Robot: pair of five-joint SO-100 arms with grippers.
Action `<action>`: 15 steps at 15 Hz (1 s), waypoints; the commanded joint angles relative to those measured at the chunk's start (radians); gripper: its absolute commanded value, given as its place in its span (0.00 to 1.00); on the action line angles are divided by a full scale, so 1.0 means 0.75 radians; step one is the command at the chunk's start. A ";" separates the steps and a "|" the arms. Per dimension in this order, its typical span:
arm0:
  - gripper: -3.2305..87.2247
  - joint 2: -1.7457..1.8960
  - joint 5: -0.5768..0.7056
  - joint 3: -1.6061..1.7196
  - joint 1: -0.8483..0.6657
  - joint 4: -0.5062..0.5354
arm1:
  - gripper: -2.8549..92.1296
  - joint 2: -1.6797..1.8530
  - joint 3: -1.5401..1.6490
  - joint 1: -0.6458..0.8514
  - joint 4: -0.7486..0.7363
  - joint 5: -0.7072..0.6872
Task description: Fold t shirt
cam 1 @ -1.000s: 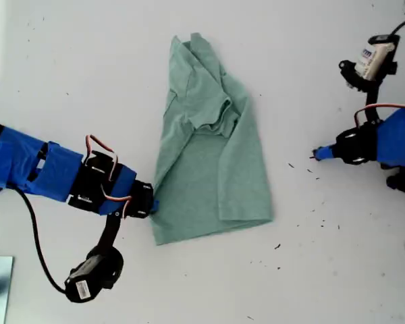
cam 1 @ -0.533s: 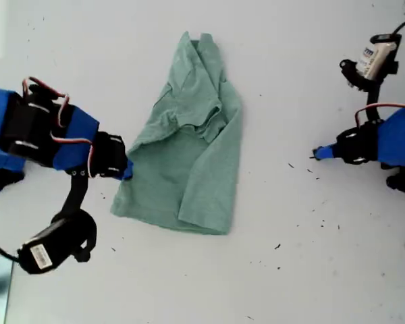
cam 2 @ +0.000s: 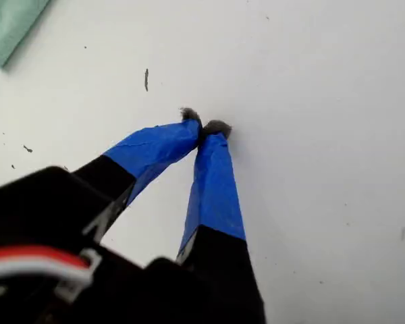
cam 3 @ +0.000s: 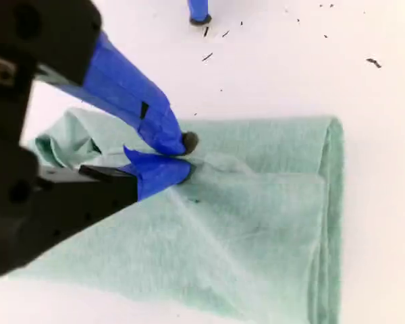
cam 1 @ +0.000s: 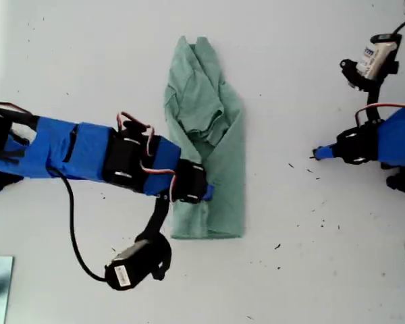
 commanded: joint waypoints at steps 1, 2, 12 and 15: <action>0.23 -0.088 0.035 -0.080 -0.002 -0.080 | 0.06 0.016 0.051 -0.016 0.008 0.012; 0.25 -0.106 0.051 -0.080 -0.002 -0.080 | 0.06 0.016 0.051 -0.016 0.008 0.012; 0.21 1.761 -0.104 1.814 -0.155 -0.123 | 0.06 0.018 0.053 -0.012 0.008 0.014; 0.09 2.448 -0.209 2.616 -0.160 -0.315 | 0.06 0.018 0.053 -0.008 0.008 0.018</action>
